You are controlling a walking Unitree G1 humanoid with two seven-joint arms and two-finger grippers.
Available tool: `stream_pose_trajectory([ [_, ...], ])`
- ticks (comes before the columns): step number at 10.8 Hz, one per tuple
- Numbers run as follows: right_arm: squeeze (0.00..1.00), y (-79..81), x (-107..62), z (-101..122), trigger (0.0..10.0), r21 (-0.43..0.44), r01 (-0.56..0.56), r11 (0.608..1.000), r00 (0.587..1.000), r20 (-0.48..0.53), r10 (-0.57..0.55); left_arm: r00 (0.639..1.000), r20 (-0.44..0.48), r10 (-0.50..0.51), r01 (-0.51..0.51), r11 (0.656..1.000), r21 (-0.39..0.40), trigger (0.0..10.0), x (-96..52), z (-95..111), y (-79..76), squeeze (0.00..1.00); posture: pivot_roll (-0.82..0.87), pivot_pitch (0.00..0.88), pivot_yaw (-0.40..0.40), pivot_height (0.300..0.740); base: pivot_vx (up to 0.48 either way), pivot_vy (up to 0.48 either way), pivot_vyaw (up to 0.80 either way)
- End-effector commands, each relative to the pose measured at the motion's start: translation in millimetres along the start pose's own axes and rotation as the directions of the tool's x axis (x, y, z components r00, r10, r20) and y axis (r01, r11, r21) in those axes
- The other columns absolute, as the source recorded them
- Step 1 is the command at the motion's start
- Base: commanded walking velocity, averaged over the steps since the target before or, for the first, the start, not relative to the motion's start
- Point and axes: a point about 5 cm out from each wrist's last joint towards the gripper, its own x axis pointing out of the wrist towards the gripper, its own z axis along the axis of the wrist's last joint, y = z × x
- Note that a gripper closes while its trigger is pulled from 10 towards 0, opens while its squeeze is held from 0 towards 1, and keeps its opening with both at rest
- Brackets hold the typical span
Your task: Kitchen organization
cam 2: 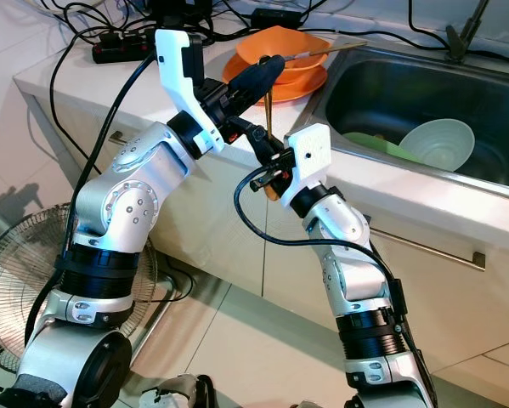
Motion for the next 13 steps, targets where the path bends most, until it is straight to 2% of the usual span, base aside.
stream_pose_trajectory([
  [1, 0.00, 2.5, 2.1, -3, 0.0, -0.010, -0.012, 1.000, 1.000, -0.022, 0.012, 0.999, 0.048, -0.007, 0.006, 1.000, 0.019, 10.0, 0.6, 10, -2.8, 1.00, 0.04, 0.077, 0.072, 0.740, 0.000, 0.000, 0.00],
  [4, 0.00, -3.7, 2.5, -5, 0.0, -0.025, 0.029, 0.999, 0.999, -0.036, -0.030, 0.997, 0.074, -0.009, 0.009, 1.000, -0.002, 10.0, -0.3, 15, -2.7, 1.00, 0.04, 0.078, 0.070, 0.740, 0.000, 0.000, 0.00],
  [6, 0.00, -18.2, 4.9, -2, 0.0, -0.033, 0.149, 0.988, 0.988, -0.027, -0.149, 0.997, 0.077, -0.004, 0.004, 1.000, 0.001, 10.0, -2.5, 15, -1.6, 1.00, 0.04, 0.078, 0.070, 0.740, 0.000, 0.000, 0.00],
  [7, 0.00, -38.7, 8.6, 10, 0.0, -0.033, 0.298, 0.954, 0.955, 0.019, -0.297, 0.998, 0.063, 0.023, -0.025, 0.999, 0.023, 10.0, -10.2, 11, 3.3, 0.27, 0.04, 0.078, 0.070, 0.740, 0.000, 0.000, 0.00],
  [8, 0.00, -51.4, 10.9, 19, 1.5, -0.027, 0.378, 0.925, 0.925, 0.051, -0.376, 0.996, 0.037, 0.083, -0.084, 0.996, 0.033, 10.0, -19.0, 4, 13.1, 0.00, 0.04, 0.079, 0.068, 0.740, 0.000, 0.000, 0.00],
  [9, 0.00, -60.3, 11.4, 23, 10.0, -0.031, 0.440, 0.898, 0.897, 0.067, -0.437, 0.991, 0.021, 0.133, -0.134, 0.990, 0.044, 10.0, -26.7, 0, 21.1, 0.00, 0.05, 0.079, 0.066, 0.740, 0.000, 0.000, 0.00],
  [10, 0.00, -64.7, 11.6, 22, 10.0, -0.027, 0.466, 0.884, 0.884, 0.064, -0.464, 0.985, 0.012, 0.170, -0.171, 0.983, 0.064, 10.0, -30.8, -3, 26.3, 0.00, 0.05, 0.080, 0.064, 0.740, 0.000, 0.000, 0.00],
  [11, 0.00, -73.6, 9.2, 11, 10.0, -0.021, 0.543, 0.839, 0.840, 0.020, -0.543, 0.957, -0.006, 0.290, -0.285, 0.943, 0.173, 10.0, -39.3, -10, 41.0, 0.00, 0.05, 0.079, 0.065, 0.740, 0.000, 0.000, 0.00],
  [13, 0.00, -77.9, 6.7, 5, 10.0, -0.011, 0.591, 0.807, 0.807, 0.026, -0.590, 0.904, 0.020, 0.426, -0.404, 0.840, 0.362, 10.0, -51.7, -20, 59.7, 0.00, 0.05, 0.076, 0.064, 0.740, 0.000, 0.000, 0.00],
])
